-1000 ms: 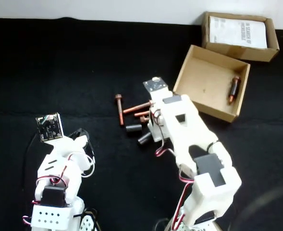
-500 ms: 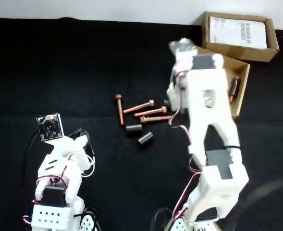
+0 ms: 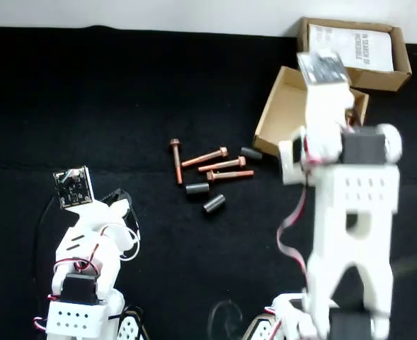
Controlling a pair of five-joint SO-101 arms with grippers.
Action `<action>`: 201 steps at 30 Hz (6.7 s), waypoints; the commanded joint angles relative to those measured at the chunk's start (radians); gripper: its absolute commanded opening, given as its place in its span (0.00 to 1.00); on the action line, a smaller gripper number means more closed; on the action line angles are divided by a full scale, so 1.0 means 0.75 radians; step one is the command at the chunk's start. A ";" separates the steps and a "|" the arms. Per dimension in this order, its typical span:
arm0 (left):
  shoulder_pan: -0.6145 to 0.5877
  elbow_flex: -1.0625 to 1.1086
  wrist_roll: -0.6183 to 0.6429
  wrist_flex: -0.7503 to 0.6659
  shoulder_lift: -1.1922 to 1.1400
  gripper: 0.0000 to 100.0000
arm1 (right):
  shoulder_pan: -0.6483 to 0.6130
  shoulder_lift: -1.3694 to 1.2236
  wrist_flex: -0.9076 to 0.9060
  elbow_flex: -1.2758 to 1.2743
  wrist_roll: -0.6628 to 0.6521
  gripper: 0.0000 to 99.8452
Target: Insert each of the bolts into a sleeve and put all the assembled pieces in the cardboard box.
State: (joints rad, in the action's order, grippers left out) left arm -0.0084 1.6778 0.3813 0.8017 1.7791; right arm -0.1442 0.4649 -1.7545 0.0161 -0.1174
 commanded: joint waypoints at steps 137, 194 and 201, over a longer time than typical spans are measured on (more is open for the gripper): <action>0.150 -2.812 0.070 0.481 -3.348 0.01 | 0.899 1.394 0.247 -1.343 -0.444 0.01; 0.547 -2.243 0.070 0.964 -1.818 0.01 | -0.054 1.398 1.284 -1.672 0.475 0.01; 0.543 -1.926 0.072 0.704 -1.574 0.01 | -0.052 1.400 1.470 -1.797 0.475 0.01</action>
State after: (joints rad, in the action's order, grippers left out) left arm 0.3890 0.1680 0.4335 1.4185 0.5117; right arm -0.1826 1.4975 -0.7020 -1.3188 0.2340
